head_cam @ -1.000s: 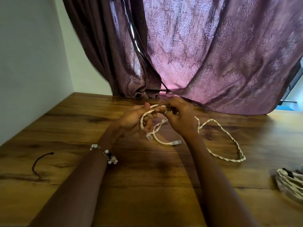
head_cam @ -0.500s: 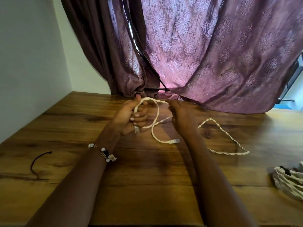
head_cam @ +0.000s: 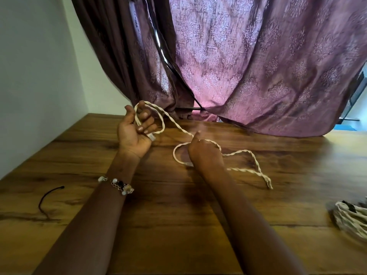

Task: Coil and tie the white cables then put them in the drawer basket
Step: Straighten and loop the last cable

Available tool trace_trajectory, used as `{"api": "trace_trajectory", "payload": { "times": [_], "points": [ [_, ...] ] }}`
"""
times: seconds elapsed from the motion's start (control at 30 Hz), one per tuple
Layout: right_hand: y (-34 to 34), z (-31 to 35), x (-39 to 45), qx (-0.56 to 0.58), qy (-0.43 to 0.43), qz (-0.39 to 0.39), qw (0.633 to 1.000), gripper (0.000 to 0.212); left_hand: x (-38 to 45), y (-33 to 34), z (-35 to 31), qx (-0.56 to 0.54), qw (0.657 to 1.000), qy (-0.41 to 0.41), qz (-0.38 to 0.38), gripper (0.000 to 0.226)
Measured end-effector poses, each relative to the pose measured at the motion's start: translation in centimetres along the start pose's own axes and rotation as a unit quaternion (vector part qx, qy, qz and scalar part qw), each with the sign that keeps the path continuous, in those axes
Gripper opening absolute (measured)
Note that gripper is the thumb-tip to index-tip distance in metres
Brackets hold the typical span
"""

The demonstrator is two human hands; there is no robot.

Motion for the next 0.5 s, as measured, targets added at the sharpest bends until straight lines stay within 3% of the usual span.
{"api": "trace_trajectory", "payload": {
  "times": [0.13,0.23,0.3,0.5],
  "points": [
    [-2.0,1.5,-0.8,-0.055,-0.104,-0.018,0.993,0.032,0.1,-0.2,0.8,0.202,0.978,0.015,-0.054,0.031],
    [-3.9,1.9,-1.5,-0.065,-0.197,-0.240,0.948,0.041,-0.4,-0.2,2.3,0.326,0.943,-0.008,-0.072,0.023],
    [-3.9,1.4,-1.4,-0.012,-0.225,-0.323,0.919,0.037,-0.6,-0.4,3.1,0.364,0.928,-0.026,-0.072,0.022],
    [-3.8,-3.0,-0.2,0.235,-0.184,-0.354,0.886,0.021,-1.7,0.0,5.3,0.425,0.892,-0.151,0.023,0.032]
  ]
}}
Point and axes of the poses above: each hand's wrist, its own x-axis towards the middle knuckle, its own y-axis out of the palm, z = x × y, the point moved 4 cm from there along x, towards the middle knuckle, and after that the axes turned 7 degrees about -x, right-handed, at the moved point
